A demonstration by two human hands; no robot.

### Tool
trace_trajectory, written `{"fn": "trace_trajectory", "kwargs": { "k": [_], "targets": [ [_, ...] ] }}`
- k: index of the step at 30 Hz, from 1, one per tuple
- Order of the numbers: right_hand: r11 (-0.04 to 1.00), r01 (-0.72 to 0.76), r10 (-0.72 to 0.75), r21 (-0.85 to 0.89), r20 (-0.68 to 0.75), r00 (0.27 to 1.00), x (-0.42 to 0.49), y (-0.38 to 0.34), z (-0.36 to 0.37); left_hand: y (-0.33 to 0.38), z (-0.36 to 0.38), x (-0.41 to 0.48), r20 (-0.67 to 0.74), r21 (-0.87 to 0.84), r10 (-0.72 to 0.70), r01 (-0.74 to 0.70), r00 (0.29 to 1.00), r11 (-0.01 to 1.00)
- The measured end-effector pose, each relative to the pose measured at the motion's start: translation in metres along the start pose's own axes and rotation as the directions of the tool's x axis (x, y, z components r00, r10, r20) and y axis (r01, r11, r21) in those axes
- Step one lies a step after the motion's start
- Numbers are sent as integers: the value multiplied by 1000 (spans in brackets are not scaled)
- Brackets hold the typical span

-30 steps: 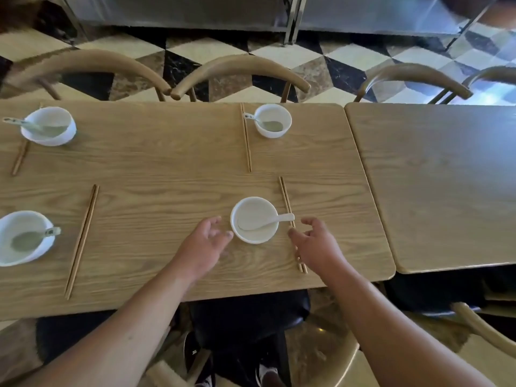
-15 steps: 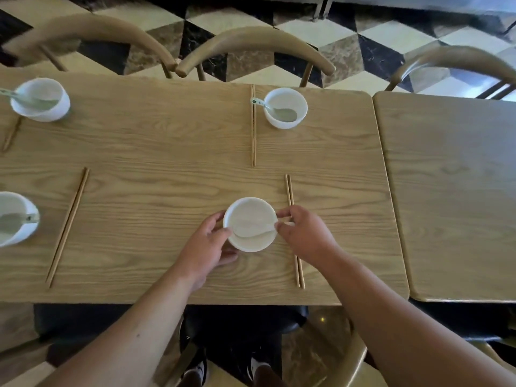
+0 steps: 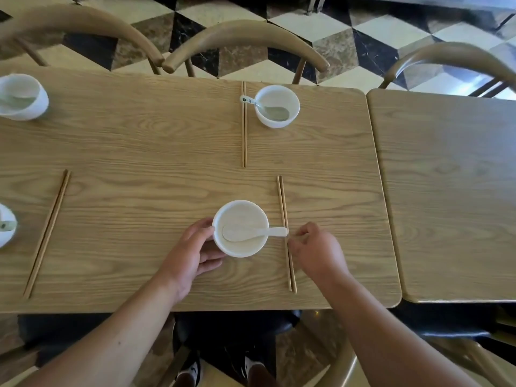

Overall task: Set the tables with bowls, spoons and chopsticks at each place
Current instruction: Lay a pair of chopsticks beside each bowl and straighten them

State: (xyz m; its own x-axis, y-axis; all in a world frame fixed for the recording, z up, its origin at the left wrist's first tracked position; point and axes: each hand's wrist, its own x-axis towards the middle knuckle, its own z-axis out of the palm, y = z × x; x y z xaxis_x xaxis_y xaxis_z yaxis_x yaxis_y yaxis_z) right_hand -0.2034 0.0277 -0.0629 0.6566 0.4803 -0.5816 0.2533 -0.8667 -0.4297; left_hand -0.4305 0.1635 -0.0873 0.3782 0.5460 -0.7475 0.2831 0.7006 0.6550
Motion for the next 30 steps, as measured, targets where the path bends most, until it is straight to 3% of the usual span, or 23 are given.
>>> {"fn": "trace_trajectory", "kwargs": {
  "k": [12, 23, 30],
  "targets": [
    [998, 19, -18, 65, -10, 1000, -5, -15, 32, -1, 0, 2, -26, -14, 13, -13, 1000, 1000],
    [996, 83, -83, -42, 0, 997, -8, -18, 35, 0, -2, 0, -28, -22, -34, 34, 999, 999],
    [997, 72, -71, -19, 24, 997, -6, -18, 30, 2, -2, -2, -13, -36, -43, 42, 999, 998]
  ]
}}
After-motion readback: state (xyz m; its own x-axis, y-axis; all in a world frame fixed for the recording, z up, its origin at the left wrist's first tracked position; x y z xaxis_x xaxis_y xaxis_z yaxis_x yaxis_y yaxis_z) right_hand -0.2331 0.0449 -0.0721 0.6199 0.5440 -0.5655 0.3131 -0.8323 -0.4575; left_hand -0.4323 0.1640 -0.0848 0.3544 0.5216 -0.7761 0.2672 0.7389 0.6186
